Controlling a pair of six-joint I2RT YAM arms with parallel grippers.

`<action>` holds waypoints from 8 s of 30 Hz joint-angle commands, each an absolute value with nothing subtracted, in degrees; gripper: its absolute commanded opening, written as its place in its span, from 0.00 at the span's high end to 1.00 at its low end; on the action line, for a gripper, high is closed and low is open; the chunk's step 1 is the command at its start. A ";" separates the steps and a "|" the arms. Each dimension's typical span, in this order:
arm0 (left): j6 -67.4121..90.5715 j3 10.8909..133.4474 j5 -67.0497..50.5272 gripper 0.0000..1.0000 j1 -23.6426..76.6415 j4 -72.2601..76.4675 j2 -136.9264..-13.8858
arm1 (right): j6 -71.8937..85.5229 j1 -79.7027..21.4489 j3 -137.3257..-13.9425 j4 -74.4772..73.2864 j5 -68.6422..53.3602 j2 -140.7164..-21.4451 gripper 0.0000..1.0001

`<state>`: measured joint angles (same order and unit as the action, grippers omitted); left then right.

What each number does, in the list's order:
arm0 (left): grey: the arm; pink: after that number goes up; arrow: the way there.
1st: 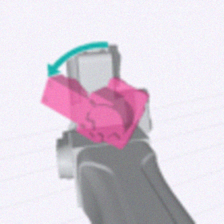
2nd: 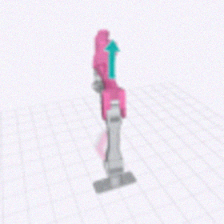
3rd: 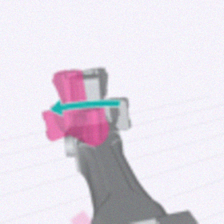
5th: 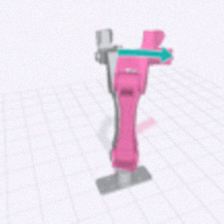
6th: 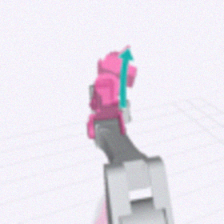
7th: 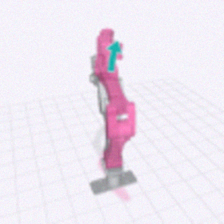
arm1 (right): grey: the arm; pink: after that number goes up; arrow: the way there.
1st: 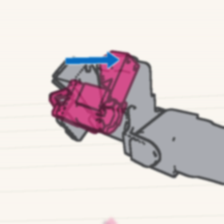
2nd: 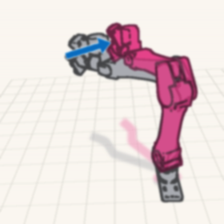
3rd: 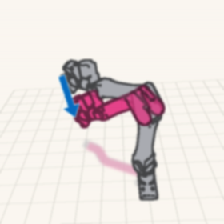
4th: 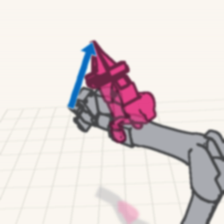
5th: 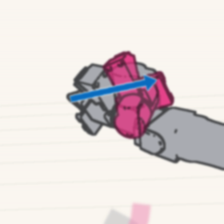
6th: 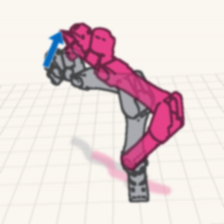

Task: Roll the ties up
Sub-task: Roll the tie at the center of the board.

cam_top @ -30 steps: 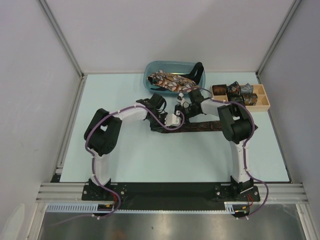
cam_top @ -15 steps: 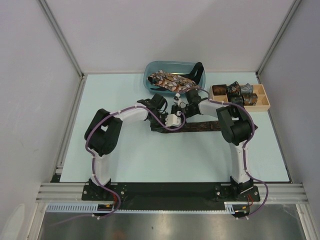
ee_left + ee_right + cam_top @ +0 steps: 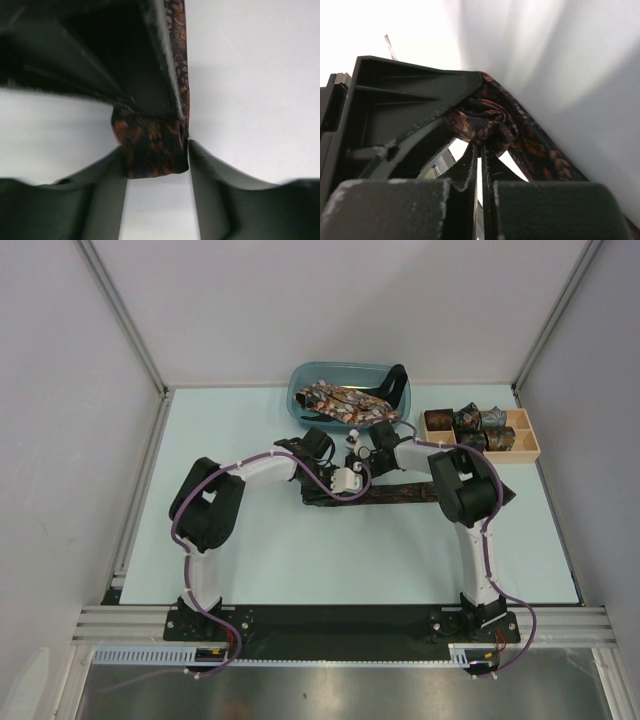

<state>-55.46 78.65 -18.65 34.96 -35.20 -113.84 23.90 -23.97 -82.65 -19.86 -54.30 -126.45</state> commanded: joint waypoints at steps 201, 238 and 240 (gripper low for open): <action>-44.93 83.32 -31.72 0.09 31.20 -36.13 -113.47 | 13.89 -18.46 -84.20 -31.55 -49.48 -129.02 1.00; -52.64 89.22 -22.68 0.66 37.71 -44.65 -121.03 | 15.29 -17.23 -85.25 -30.15 -55.89 -126.67 0.85; -53.61 88.68 -21.80 0.70 37.62 -45.44 -120.68 | 15.12 -16.96 -85.43 -30.58 -56.69 -124.99 0.75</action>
